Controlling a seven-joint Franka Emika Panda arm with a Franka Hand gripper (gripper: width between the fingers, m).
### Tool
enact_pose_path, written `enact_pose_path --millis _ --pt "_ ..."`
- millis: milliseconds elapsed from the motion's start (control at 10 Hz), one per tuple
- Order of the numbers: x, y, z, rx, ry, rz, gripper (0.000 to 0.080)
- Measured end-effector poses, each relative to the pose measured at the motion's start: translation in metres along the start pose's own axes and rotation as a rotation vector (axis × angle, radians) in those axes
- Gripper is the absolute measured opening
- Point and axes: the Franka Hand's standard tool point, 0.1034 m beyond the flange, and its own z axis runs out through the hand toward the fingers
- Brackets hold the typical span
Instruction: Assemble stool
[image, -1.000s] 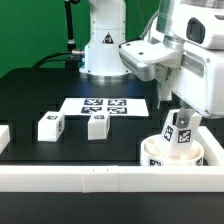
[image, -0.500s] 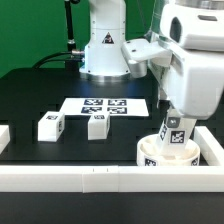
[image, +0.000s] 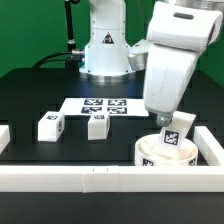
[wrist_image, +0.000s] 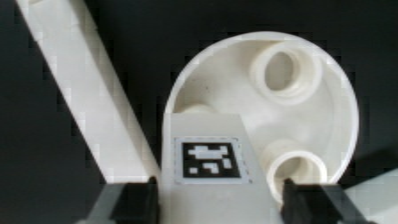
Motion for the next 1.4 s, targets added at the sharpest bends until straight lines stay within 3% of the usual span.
enact_pose_path --millis 600,700,900,1300,1400 --pt "0.003 -0.004 0.001 0.076 0.051 0.867 0.033" --pt "0.004 -0.005 0.002 0.078 0.063 0.959 0.033" --pt "0.009 -0.008 0.001 0.112 0.081 1.249 0.033" --pt "0.014 -0.011 0.001 0.15 0.073 1.539 0.033" --pt "0.016 -0.011 0.001 0.17 0.077 1.673 0.033"
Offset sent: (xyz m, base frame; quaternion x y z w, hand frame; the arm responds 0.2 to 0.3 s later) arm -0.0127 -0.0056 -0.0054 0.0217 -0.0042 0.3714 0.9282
